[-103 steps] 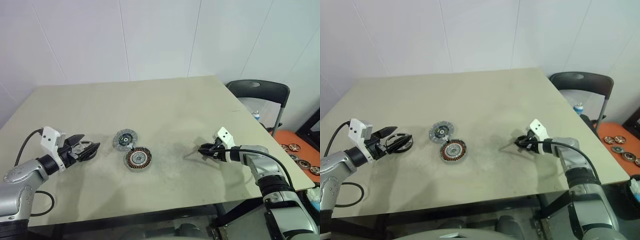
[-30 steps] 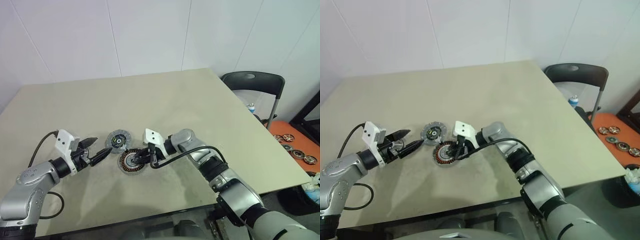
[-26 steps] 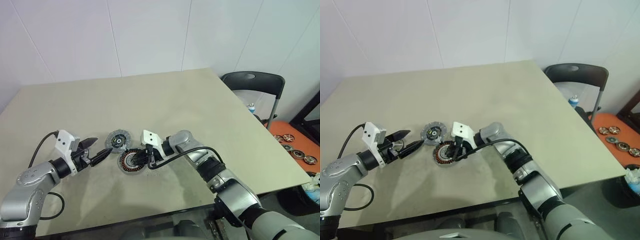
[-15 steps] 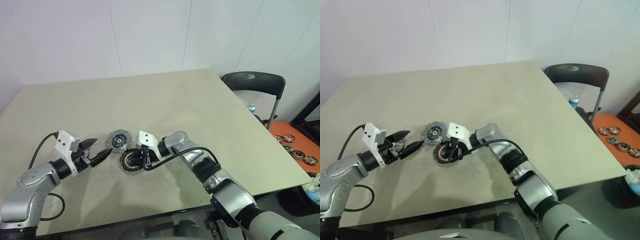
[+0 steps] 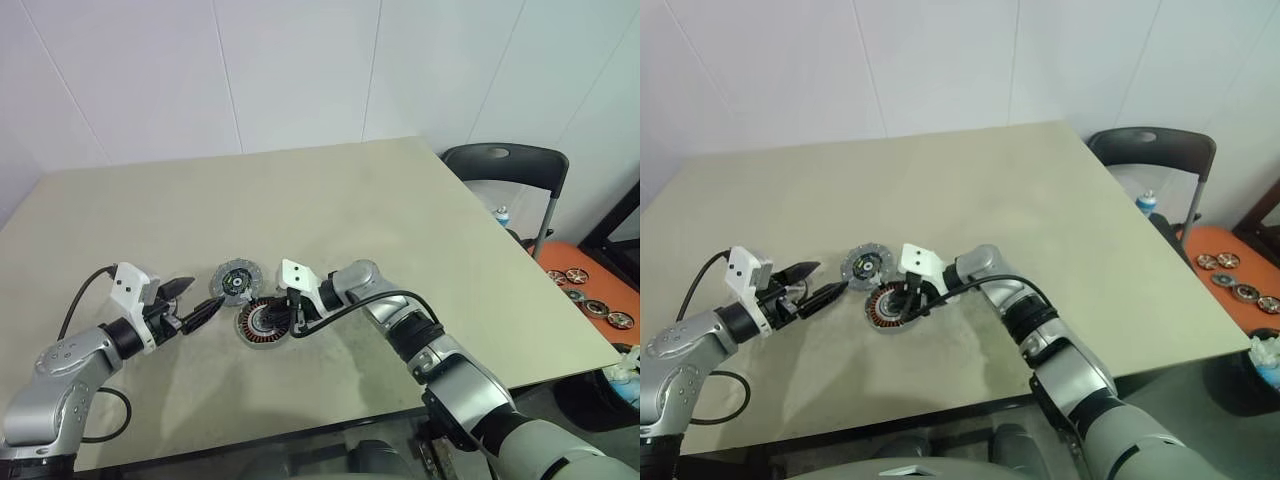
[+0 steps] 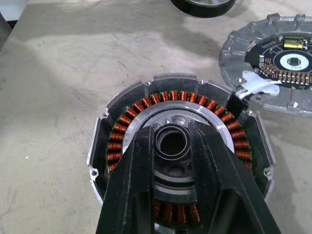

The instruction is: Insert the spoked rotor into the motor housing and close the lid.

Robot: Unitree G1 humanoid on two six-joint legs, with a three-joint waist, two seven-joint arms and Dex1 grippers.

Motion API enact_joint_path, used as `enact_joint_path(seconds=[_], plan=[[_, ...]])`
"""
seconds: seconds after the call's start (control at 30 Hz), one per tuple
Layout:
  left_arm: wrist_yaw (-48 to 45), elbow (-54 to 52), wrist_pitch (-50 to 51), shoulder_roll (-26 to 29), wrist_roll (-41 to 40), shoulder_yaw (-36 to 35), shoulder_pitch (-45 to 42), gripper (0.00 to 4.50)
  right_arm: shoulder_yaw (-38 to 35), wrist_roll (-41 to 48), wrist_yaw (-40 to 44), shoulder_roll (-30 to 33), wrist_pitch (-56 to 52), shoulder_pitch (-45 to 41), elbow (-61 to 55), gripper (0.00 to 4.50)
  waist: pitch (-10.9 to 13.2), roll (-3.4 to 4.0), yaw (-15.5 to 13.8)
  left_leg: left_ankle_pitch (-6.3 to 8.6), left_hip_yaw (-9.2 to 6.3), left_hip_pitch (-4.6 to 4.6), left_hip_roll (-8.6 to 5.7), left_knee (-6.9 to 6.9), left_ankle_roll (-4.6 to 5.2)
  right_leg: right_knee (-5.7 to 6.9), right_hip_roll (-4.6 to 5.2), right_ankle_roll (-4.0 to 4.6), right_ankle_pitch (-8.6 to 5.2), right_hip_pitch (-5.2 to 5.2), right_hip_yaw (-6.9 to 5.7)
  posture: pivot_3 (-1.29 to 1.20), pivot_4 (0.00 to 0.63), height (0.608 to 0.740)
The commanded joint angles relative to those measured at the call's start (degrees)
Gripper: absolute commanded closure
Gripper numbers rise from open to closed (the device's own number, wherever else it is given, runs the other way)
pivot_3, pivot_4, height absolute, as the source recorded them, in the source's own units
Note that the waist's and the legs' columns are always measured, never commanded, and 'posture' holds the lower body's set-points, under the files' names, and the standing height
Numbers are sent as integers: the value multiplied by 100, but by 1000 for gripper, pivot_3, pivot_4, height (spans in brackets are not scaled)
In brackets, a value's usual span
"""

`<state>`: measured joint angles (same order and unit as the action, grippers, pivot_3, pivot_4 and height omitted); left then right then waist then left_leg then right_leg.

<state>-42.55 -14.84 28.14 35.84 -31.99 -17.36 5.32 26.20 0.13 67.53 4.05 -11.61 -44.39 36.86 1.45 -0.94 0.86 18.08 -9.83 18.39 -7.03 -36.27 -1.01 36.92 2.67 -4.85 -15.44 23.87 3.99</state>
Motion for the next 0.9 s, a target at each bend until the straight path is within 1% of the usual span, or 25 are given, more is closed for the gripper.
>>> enact_joint_path(seconds=[0.03,0.4,0.9], plan=[[29,-193,-87,5,-66,-149,-32,182,-105,14,-45,-84,108,-143,-2,3825,-1,-2,1,0,3,0,0,0,0,6,1,0,0,5,0,0,0,740],[87,-264,-78,-35,-74,-170,59,182,-177,-27,-245,-137,304,-196,339,3825,-4,-6,0,-2,6,0,0,-2,-3,16,1,2,1,10,0,0,0,740],[115,-268,-72,-58,-84,-148,51,182,-223,-19,-292,-141,326,-184,398,3825,-4,-6,0,-2,6,0,0,-5,-4,17,1,5,3,10,0,0,0,740]])
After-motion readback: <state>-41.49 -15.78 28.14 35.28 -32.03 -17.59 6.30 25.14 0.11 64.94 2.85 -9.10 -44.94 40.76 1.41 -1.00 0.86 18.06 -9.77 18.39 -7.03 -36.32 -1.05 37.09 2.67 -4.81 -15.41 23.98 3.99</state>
